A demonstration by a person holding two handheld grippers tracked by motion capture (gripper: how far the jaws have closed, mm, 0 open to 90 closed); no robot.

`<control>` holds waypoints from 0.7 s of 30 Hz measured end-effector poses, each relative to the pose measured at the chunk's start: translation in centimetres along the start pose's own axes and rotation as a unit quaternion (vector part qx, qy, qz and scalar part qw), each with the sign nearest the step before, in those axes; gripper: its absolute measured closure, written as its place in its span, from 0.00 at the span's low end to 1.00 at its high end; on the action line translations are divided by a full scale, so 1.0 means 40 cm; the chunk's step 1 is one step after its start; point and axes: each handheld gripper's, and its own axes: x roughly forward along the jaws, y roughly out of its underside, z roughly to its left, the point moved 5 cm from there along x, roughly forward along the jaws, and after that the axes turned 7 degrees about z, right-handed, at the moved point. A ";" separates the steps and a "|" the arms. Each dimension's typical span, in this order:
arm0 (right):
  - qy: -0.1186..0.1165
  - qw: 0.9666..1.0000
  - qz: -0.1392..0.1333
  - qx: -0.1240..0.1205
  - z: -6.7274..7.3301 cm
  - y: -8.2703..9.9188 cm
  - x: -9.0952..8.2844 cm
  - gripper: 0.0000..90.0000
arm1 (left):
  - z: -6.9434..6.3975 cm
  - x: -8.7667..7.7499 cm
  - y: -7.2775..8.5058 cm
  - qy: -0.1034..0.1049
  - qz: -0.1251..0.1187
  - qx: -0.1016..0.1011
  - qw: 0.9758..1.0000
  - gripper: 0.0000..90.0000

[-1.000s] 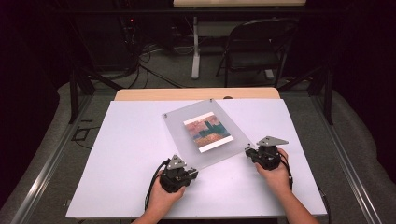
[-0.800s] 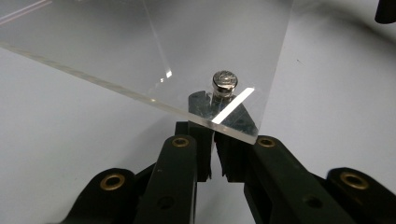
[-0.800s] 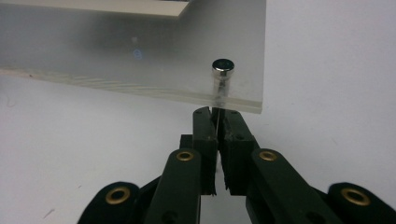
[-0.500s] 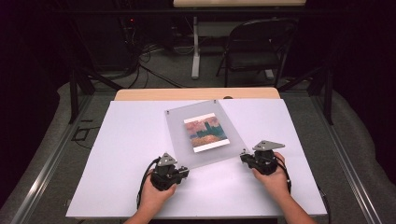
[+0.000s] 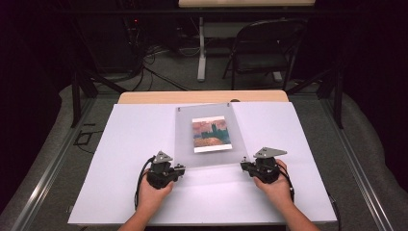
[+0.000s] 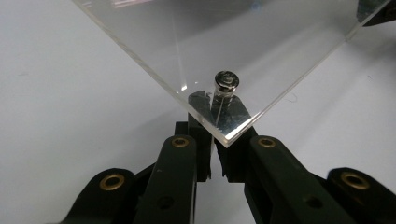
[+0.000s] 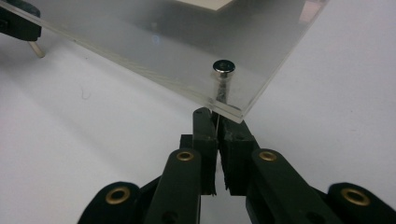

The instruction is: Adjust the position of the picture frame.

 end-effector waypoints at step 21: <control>0.003 1.000 0.003 0.008 -0.007 -0.026 0.024 0.95 | 0.053 0.021 -0.041 0.002 -0.012 -0.029 1.000 0.93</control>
